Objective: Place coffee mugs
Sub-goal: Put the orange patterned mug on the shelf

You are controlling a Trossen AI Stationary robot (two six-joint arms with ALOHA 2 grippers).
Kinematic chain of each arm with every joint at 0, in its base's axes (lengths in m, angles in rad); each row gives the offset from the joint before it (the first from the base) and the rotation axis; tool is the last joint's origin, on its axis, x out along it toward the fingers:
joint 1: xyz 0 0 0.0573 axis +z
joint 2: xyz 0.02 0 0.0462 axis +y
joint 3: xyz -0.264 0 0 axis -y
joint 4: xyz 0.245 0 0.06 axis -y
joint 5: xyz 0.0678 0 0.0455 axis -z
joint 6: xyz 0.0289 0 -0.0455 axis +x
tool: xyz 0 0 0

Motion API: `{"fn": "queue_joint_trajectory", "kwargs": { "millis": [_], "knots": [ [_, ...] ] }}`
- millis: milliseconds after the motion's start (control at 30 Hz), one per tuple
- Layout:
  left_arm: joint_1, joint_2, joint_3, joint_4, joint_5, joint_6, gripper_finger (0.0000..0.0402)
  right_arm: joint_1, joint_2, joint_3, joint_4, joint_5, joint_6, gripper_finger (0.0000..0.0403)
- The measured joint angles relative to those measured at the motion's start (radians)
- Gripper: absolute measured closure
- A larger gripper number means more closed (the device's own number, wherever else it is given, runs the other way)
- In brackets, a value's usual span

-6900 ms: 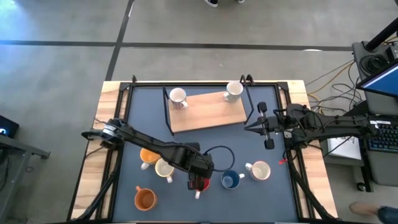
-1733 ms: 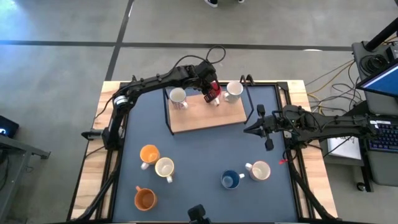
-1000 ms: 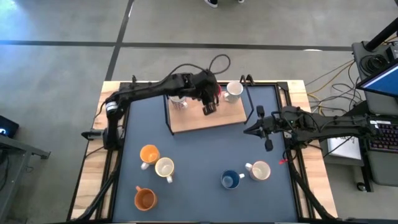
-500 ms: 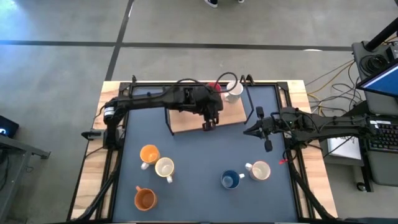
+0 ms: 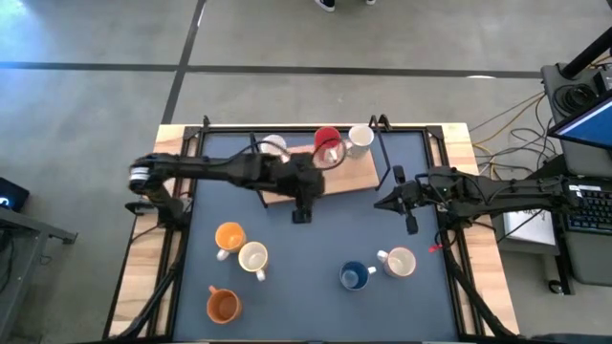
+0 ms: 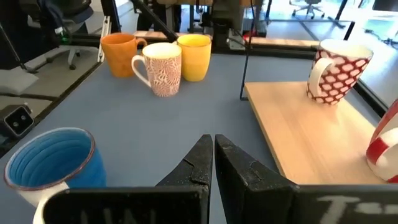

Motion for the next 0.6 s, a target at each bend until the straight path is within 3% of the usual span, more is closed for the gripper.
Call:
{"fn": "queue_joint_trajectory", "kwargs": {
  "millis": [400,600],
  "knots": [
    [-0.131,-0.293,-0.408,0.335,-0.002,-0.060,0.0340,0.002,0.019,-0.034,0.311,0.001,0.129,0.0394],
    [-0.176,-0.366,-0.529,0.416,-0.002,-0.137,0.0340,0.002,0.070,-0.001,0.316,0.010,0.216,0.0394]
  ]
}}
